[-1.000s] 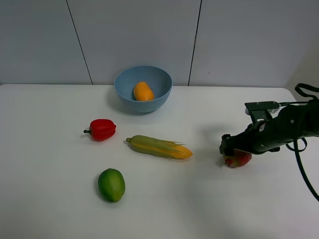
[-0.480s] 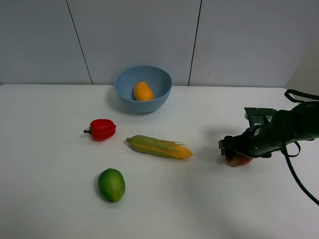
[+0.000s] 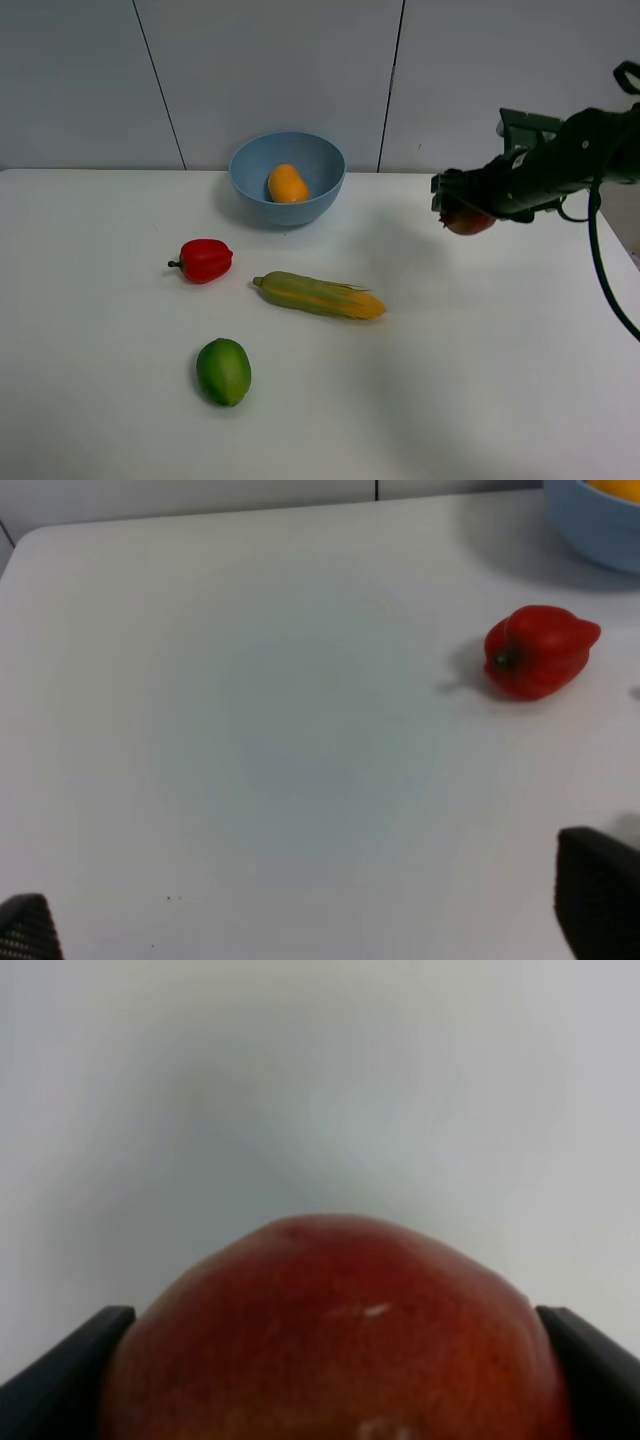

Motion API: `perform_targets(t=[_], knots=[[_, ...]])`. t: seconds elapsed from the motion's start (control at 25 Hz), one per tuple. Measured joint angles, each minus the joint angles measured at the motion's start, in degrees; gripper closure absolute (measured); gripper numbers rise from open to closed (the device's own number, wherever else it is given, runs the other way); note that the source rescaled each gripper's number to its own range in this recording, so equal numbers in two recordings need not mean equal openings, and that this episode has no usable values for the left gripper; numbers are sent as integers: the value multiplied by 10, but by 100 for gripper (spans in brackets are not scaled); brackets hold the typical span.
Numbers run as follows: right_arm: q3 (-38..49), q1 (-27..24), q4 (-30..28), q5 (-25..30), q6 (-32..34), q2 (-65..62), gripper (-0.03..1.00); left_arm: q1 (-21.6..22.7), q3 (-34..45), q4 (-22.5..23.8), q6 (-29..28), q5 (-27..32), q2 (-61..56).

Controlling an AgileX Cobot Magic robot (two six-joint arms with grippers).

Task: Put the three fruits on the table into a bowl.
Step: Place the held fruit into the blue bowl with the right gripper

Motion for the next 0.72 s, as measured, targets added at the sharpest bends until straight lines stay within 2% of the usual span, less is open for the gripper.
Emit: perform_targets(t=[0.24,0.52,0.72], knots=[[-184,53,28,39,-97,47,63,0,0,0,0,0,0],[-382,131,69,94,-114,232,63,0,0,0,0,0,0],[-508,168,87,124,-125,338,63,0,0,0,0,0,0]])
